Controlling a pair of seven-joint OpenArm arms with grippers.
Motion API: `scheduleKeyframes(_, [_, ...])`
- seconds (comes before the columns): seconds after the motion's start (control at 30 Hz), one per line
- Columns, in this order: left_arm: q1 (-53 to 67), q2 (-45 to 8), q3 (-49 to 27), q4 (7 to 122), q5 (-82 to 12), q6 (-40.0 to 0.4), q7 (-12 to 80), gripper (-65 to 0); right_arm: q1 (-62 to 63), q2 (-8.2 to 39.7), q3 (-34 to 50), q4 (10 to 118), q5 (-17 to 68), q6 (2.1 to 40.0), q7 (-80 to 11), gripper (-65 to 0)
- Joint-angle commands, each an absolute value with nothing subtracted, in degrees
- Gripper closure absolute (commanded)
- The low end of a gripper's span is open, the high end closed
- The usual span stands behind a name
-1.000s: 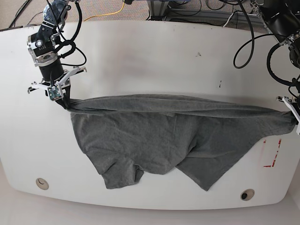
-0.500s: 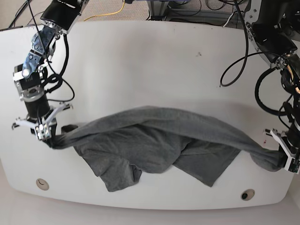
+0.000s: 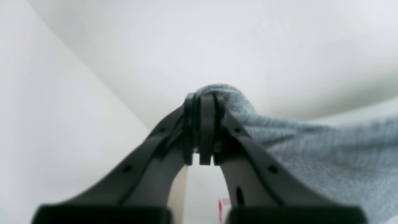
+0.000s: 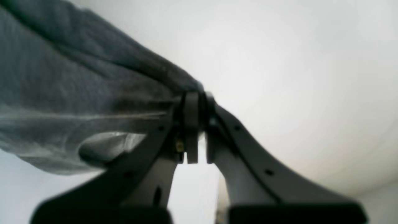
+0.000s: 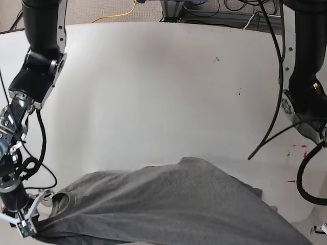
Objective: Layout the t-shirt on the table in an organized manner, then fold the t-shirt properly
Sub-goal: 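Lift the t-shirt with both grippers and stretch it apart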
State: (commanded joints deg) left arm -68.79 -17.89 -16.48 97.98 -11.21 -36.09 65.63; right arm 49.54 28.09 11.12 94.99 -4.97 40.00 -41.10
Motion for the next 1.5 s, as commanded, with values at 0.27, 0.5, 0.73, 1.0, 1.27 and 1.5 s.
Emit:
scheduleKeyframes(0.27, [-81.8,-18.0,-14.6,87.6,-11.3,-36.3,65.6,0.0,58.7,30.0,8.7,93.1,-4.8,40.0,-44.8,0.0])
scheduleKeyframes(0.5, [-79.9,-18.0,-14.6,90.0,-11.5,-36.5,68.2,0.0,54.5,30.2,9.3,97.7,-5.1,40.0,-49.7,0.0])
scheduleKeyframes(0.73, [-68.3,-18.0,-15.5,99.6,-11.6,-36.6,72.7,0.0,37.5,28.1,17.7,108.9,-4.9,40.0,-50.2,0.0])
scheduleKeyframes(1.0, [-49.3,-18.1,-20.3,108.1,-11.6,-40.0,76.0,0.0,16.0,20.9,26.4,116.2,-4.4,40.0,-50.0,0.0])
scheduleKeyframes(1.27, [-26.2,-18.1,-26.2,111.3,-11.5,-40.0,77.3,0.0,-0.2,10.0,33.7,116.1,-5.1,40.0,-42.2,0.0])
scheduleKeyframes(1.5, [-10.2,-17.7,-28.4,111.3,-11.5,-40.0,77.2,0.0,-9.3,4.3,33.8,116.0,-5.8,40.0,-37.1,0.0])
